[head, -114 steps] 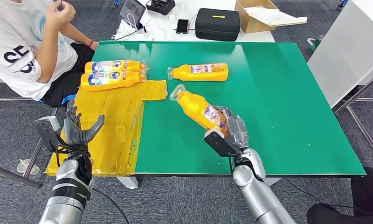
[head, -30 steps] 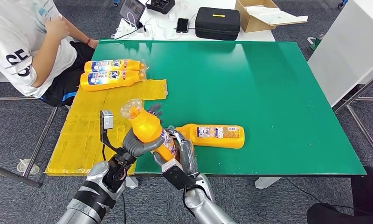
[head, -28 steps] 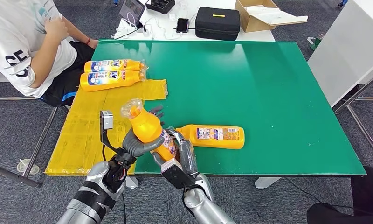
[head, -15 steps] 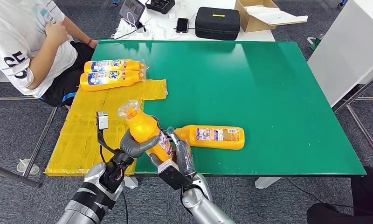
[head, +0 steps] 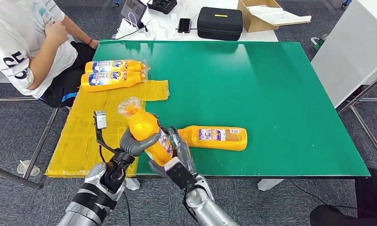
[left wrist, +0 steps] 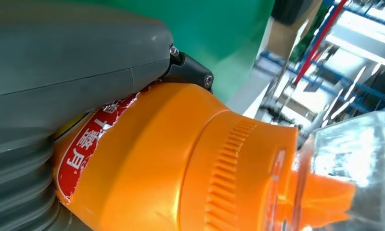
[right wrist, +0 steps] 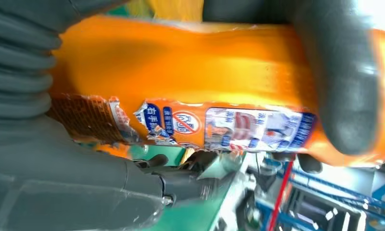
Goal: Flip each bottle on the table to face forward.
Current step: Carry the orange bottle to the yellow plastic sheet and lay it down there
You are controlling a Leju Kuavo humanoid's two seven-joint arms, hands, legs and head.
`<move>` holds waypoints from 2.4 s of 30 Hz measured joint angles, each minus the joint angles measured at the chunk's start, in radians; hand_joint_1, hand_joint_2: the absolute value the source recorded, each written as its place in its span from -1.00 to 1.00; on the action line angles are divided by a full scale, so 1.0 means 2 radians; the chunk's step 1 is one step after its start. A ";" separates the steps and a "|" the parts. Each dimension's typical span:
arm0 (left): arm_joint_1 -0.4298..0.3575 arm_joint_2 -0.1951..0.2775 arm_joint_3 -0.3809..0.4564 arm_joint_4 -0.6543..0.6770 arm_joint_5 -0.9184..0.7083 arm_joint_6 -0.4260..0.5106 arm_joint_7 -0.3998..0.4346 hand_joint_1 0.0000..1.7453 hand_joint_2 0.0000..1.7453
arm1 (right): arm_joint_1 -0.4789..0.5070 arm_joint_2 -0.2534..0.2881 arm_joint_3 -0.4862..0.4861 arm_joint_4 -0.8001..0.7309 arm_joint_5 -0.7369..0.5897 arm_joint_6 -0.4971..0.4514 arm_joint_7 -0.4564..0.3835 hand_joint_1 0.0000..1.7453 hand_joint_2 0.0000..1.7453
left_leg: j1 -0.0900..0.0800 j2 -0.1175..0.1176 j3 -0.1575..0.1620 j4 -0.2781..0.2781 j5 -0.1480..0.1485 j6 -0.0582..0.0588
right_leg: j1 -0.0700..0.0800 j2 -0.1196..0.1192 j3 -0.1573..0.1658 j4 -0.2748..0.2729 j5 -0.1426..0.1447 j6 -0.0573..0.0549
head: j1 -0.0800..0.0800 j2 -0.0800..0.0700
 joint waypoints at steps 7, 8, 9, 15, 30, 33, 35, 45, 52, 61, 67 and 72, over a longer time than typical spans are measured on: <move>-0.001 -0.004 0.024 -0.033 -0.123 0.143 -0.071 1.00 1.00 | 0.022 -0.002 -0.025 -0.076 -0.041 0.071 0.001 -1.00 -1.00 | 0.000 0.000 0.000 0.000 0.000 0.000 | 0.000 0.000 0.000 0.000 0.000 0.000 | 0.000 0.000; -0.003 -0.004 0.032 -0.037 -0.145 0.170 -0.081 1.00 1.00 | 0.026 -0.002 -0.026 -0.091 -0.037 0.071 0.001 -1.00 -1.00 | 0.000 0.000 0.000 0.000 0.000 0.000 | 0.000 0.001 -0.001 0.000 0.000 0.000 | 0.000 0.000; -0.004 -0.004 0.040 -0.041 -0.163 0.190 -0.089 1.00 1.00 | 0.030 -0.003 -0.027 -0.105 -0.034 0.070 0.001 -1.00 -1.00 | 0.000 0.000 0.000 0.000 0.000 0.000 | 0.000 0.001 -0.001 0.000 0.000 0.000 | 0.000 0.000; -0.014 -0.002 0.069 -0.056 -0.337 0.375 -0.143 1.00 1.00 | 0.051 -0.005 -0.027 -0.174 -0.019 0.041 0.000 -1.00 -1.00 | 0.000 0.000 -0.001 0.000 0.000 0.000 | 0.000 0.000 -0.001 0.000 0.000 0.000 | 0.000 0.000; -0.122 0.053 0.067 0.152 -0.859 0.505 -0.067 1.00 1.00 | 0.058 -0.027 0.004 -0.266 -0.036 0.020 0.000 -1.00 -1.00 | 0.000 0.000 0.000 0.000 0.001 0.000 | 0.000 0.000 0.000 0.000 0.000 0.000 | 0.000 0.000; -0.127 0.065 0.054 0.190 -0.864 0.446 -0.069 1.00 1.00 | 0.058 -0.030 0.006 -0.268 -0.038 0.027 0.000 -1.00 -1.00 | 0.000 0.001 0.000 0.000 0.001 0.000 | 0.000 0.001 -0.001 0.000 0.000 0.000 | 0.000 0.000; -0.128 0.070 0.049 0.206 -0.863 0.416 -0.070 1.00 1.00 | 0.058 -0.030 0.006 -0.269 -0.039 0.031 0.000 -1.00 -1.00 | 0.000 0.001 0.000 0.000 0.000 0.000 | 0.000 0.001 -0.001 0.000 0.000 0.000 | 0.000 0.000; -0.134 0.087 0.045 0.245 -0.829 0.325 -0.069 0.81 1.00 | 0.058 -0.030 0.006 -0.267 -0.039 0.046 0.000 -1.00 -1.00 | 0.000 0.001 -0.001 0.000 0.001 0.000 | 0.000 0.001 -0.001 0.000 0.000 0.000 | 0.000 0.000; -0.140 0.091 0.047 0.253 -0.813 0.289 -0.072 -1.00 0.00 | 0.057 -0.030 0.008 -0.260 -0.037 0.054 0.000 -1.00 -1.00 | 0.000 0.000 -0.001 0.000 0.001 0.000 | 0.000 0.001 -0.001 0.000 0.000 0.000 | 0.000 0.000; -0.139 0.093 0.054 0.256 -0.781 0.223 -0.099 -1.00 -1.00 | 0.054 -0.024 0.008 -0.236 -0.038 0.066 0.000 -1.00 -1.00 | 0.000 0.000 0.000 0.000 0.001 0.000 | 0.000 0.001 0.000 0.000 0.000 0.000 | 0.000 0.000; -0.140 0.095 0.060 0.256 -0.761 0.184 -0.114 -1.00 -1.00 | 0.048 -0.022 0.005 -0.221 -0.040 0.070 0.001 -1.00 -1.00 | 0.000 0.000 0.001 0.000 0.000 0.000 | 0.000 0.001 0.002 0.000 0.000 0.000 | 0.000 0.000; -0.143 0.100 0.068 0.256 -0.732 0.132 -0.134 -1.00 -1.00 | 0.043 -0.020 0.001 -0.208 -0.043 0.075 0.002 -1.00 -1.00 | 0.000 0.000 0.003 0.000 0.001 -0.001 | 0.000 0.000 0.003 0.000 0.000 0.000 | 0.000 0.000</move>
